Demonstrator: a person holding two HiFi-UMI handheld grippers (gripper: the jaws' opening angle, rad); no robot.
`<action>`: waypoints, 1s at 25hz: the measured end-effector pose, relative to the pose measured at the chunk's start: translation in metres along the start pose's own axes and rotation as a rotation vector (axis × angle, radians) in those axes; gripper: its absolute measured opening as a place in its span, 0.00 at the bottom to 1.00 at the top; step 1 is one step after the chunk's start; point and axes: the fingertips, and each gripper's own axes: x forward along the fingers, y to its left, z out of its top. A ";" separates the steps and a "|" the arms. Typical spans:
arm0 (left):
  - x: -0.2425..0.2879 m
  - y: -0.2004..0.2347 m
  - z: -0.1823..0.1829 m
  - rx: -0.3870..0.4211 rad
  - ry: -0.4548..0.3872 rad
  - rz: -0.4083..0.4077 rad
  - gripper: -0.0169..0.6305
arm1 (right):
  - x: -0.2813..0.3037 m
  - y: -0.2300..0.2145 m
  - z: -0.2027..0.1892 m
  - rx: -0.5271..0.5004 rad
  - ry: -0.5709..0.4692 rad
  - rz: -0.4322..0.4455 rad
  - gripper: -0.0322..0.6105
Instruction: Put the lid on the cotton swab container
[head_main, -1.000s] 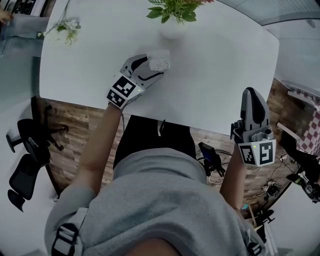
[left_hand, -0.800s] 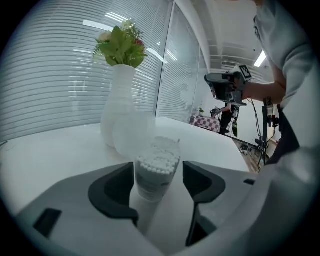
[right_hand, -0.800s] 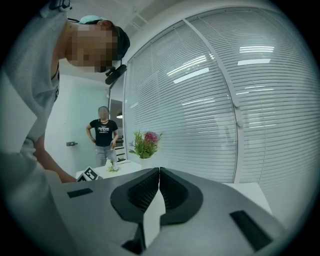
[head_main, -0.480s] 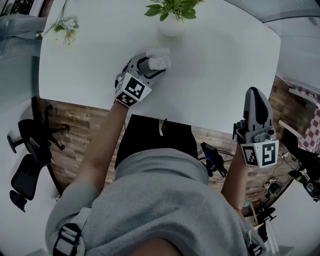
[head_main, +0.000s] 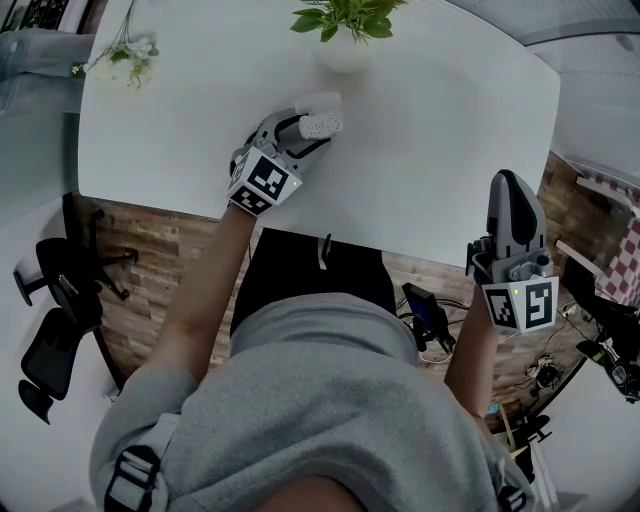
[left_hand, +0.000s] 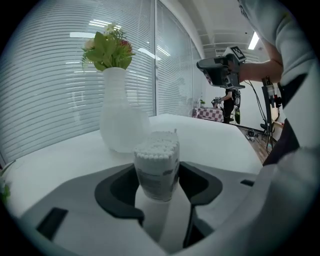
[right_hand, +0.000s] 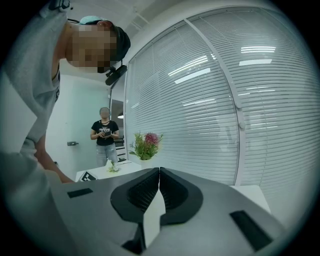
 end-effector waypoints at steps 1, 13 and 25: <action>-0.001 -0.001 0.002 -0.005 -0.009 -0.004 0.41 | 0.000 0.000 0.000 -0.001 -0.001 0.001 0.09; -0.030 -0.009 0.045 0.013 -0.085 -0.007 0.40 | 0.008 0.005 0.023 -0.030 -0.056 0.043 0.09; -0.079 -0.018 0.123 0.072 -0.111 0.008 0.40 | 0.036 0.029 0.067 -0.009 -0.097 0.301 0.09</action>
